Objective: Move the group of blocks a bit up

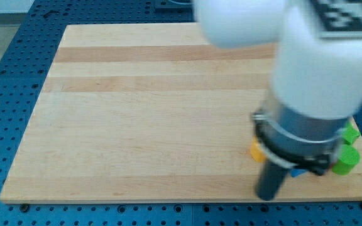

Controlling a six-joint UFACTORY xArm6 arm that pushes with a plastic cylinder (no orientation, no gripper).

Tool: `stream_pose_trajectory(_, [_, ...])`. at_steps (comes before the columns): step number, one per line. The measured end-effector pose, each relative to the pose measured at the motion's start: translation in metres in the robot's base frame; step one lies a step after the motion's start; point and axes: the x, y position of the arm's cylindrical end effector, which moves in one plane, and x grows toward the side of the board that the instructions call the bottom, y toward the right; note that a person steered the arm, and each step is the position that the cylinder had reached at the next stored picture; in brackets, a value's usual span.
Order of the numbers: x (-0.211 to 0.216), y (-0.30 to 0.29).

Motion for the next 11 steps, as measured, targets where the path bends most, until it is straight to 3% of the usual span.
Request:
stream_pose_trajectory(7, [-0.001,0.095])
stream_pose_trajectory(10, [0.0,0.033])
stream_pose_trajectory(11, [-0.029,0.0])
